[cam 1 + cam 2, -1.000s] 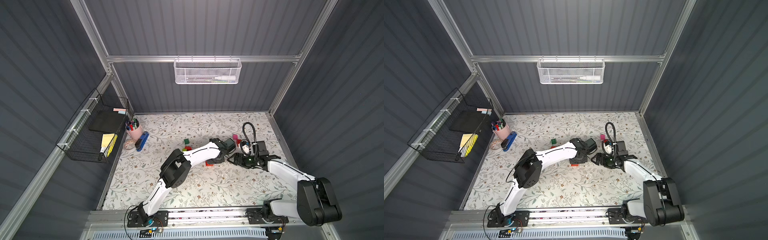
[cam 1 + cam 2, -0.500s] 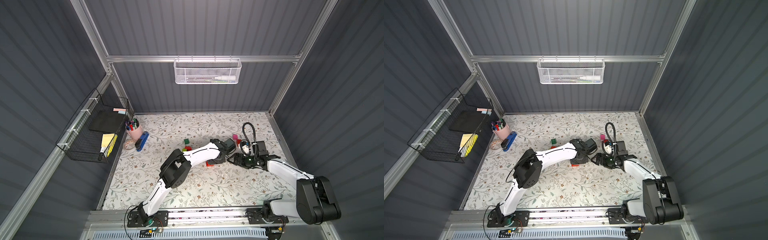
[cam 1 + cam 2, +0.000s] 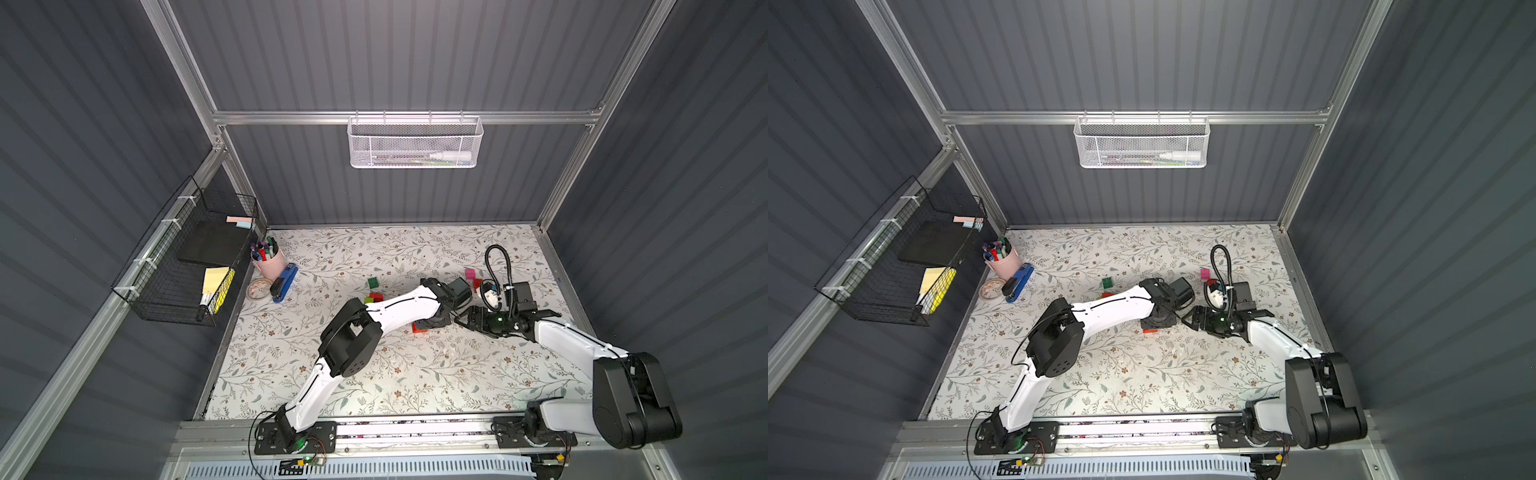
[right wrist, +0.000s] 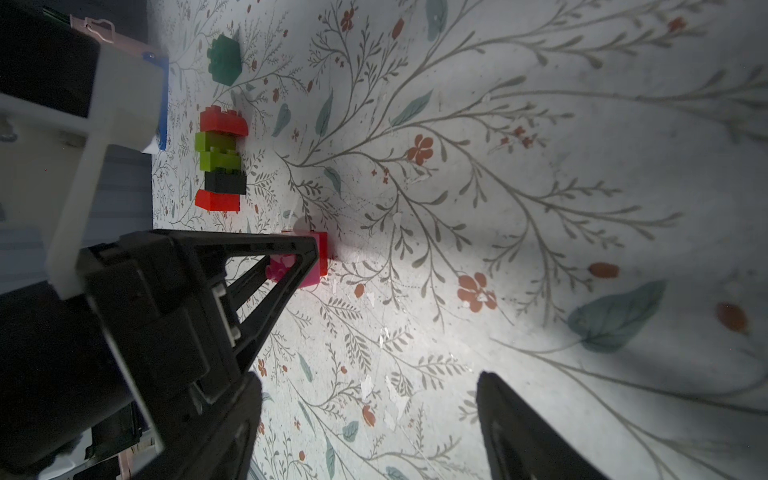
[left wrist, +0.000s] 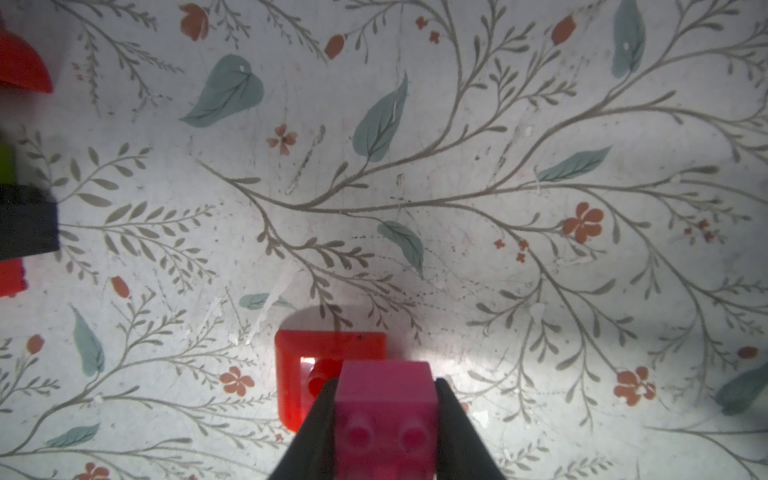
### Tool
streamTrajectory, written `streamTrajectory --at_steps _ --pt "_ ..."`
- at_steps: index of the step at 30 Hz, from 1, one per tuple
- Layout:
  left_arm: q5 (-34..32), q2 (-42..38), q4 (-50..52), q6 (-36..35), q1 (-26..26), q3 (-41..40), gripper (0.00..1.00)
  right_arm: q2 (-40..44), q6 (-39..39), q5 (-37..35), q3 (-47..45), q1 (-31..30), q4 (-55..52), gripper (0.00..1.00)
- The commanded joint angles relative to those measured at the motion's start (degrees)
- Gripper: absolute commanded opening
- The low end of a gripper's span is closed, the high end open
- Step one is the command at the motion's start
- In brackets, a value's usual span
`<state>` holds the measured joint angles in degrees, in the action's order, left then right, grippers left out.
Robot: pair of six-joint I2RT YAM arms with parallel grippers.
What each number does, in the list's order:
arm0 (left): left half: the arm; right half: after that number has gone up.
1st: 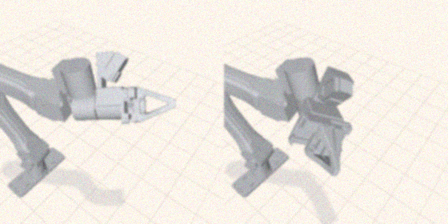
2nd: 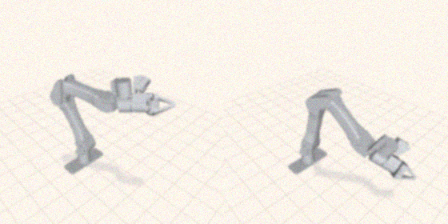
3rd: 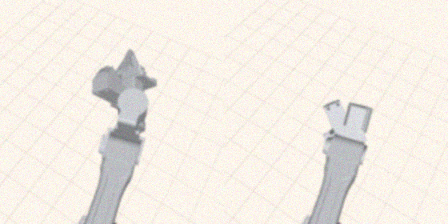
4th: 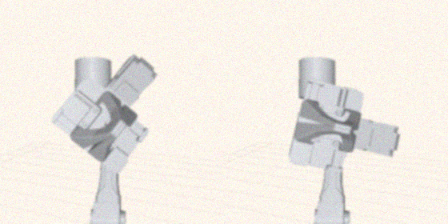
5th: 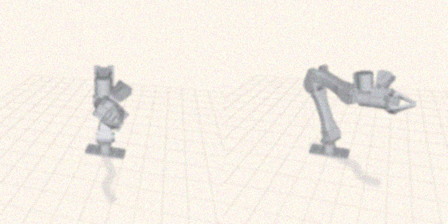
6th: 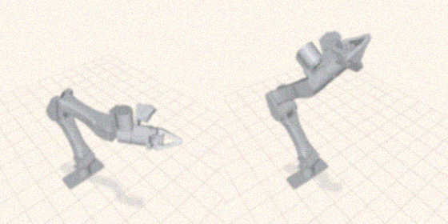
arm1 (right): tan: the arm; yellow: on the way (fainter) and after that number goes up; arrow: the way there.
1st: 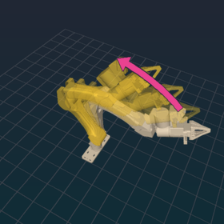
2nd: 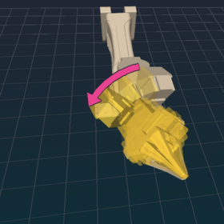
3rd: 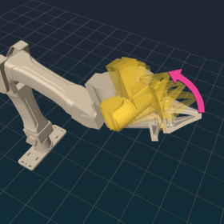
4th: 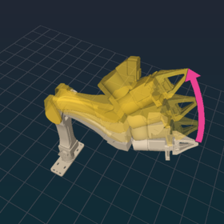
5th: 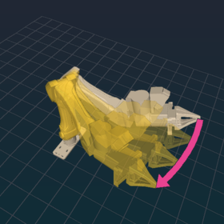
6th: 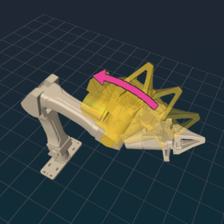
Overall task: Assemble the letter s with lego
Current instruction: Assemble the lego brick with the lego brick, then pick up the lego brick from the center of the board.
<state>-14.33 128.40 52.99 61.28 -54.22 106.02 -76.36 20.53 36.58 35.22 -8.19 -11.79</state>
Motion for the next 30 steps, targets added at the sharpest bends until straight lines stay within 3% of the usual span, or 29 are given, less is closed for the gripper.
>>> streamTrajectory --at_steps 1,12,21,24,30 --pt "1.0 -0.6 3.9 -1.1 0.2 -1.0 0.36 0.1 -0.2 1.0 -0.1 0.3 -0.5 0.83" --pt "-0.7 -4.2 3.1 -3.7 0.2 -0.2 0.52 0.3 -0.7 1.3 0.6 0.3 -1.5 0.83" --pt "-1.5 -9.4 3.5 -9.9 0.3 1.1 0.63 0.2 -1.1 1.3 1.1 0.3 -2.1 0.83" --pt "-2.7 -10.3 7.1 -12.0 2.4 2.3 0.65 0.2 -1.3 1.8 1.2 0.2 -2.1 0.83" --pt "1.0 -11.4 5.3 -18.3 9.1 0.1 0.68 1.0 -1.3 4.9 1.6 -0.4 -1.1 0.83"
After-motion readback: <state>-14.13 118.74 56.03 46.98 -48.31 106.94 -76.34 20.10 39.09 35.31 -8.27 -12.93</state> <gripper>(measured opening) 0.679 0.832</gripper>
